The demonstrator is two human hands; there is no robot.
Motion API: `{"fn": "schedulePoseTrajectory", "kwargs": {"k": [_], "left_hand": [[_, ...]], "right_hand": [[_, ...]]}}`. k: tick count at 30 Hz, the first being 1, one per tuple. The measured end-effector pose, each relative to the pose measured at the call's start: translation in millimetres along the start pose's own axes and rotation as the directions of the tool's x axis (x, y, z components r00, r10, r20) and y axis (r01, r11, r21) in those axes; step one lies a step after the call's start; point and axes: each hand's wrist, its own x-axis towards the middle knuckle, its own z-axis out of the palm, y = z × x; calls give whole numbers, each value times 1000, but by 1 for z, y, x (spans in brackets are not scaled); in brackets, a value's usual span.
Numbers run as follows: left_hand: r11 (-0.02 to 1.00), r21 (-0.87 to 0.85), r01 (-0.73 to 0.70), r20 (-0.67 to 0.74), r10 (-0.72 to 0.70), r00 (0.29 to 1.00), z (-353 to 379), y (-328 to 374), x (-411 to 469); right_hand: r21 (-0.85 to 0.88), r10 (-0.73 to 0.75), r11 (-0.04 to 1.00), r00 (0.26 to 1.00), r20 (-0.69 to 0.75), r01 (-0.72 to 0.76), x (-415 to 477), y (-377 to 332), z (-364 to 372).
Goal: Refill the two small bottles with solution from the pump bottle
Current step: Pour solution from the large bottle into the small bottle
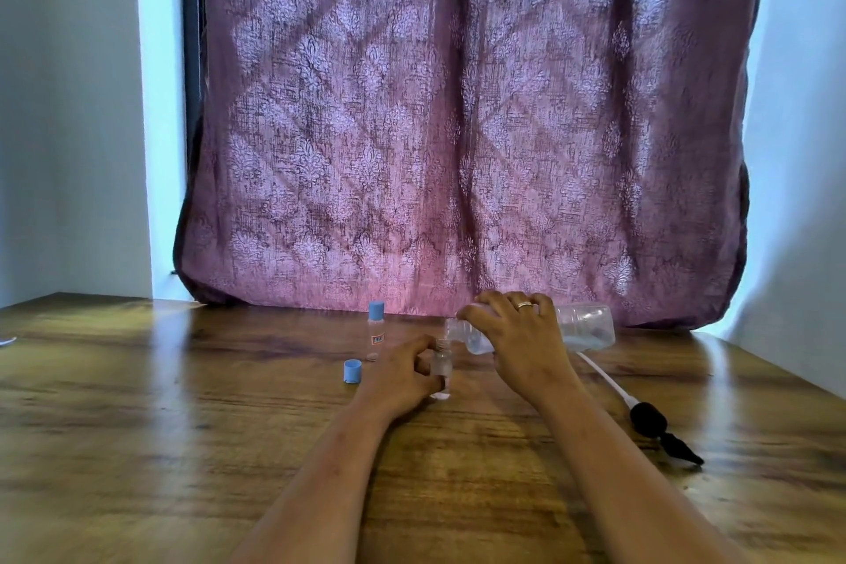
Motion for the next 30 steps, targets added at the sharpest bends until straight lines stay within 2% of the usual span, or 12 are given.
{"fn": "schedulePoseTrajectory", "kwargs": {"k": [24, 30], "left_hand": [[1000, -4, 17, -1, -17, 1000, 1, -1, 1], [1000, -17, 18, -3, -18, 1000, 2, -3, 2]], "right_hand": [[-7, -4, 1000, 1000, -31, 4, 0, 2, 5], [23, 69, 997, 996, -63, -67, 1, 4, 5]]}}
